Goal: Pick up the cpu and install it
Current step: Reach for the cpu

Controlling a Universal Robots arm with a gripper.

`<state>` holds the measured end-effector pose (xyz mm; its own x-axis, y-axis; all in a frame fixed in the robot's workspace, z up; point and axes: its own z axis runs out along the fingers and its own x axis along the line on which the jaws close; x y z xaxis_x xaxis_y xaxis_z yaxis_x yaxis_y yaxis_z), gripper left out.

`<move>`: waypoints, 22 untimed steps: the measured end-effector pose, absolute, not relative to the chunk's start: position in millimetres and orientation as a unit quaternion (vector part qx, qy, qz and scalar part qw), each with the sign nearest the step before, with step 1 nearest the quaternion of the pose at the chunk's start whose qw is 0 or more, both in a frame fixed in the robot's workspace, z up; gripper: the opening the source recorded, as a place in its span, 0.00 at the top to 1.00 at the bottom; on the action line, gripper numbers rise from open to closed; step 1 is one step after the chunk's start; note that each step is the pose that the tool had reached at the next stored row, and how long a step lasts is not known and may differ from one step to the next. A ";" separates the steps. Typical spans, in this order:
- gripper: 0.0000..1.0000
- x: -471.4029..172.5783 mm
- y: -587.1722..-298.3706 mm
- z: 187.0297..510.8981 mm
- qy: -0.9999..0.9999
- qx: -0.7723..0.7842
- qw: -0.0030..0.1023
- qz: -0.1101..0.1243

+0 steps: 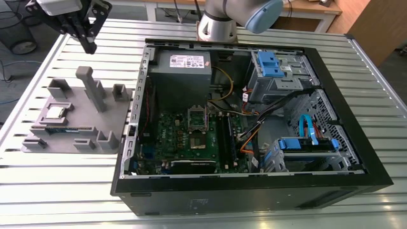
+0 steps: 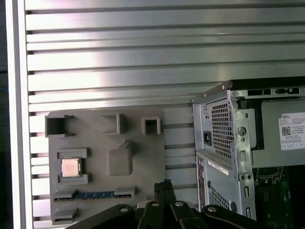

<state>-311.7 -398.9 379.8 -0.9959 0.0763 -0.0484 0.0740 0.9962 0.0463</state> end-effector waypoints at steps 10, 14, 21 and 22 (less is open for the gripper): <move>0.89 -322.3 -399.0 372.9 0.999 0.038 0.025 0.022; 0.89 -326.5 -399.0 370.2 0.999 0.038 0.025 0.022; 0.89 -333.6 -399.2 366.2 0.999 0.038 0.025 0.022; 0.89 -334.8 -399.3 365.4 0.999 0.038 0.025 0.022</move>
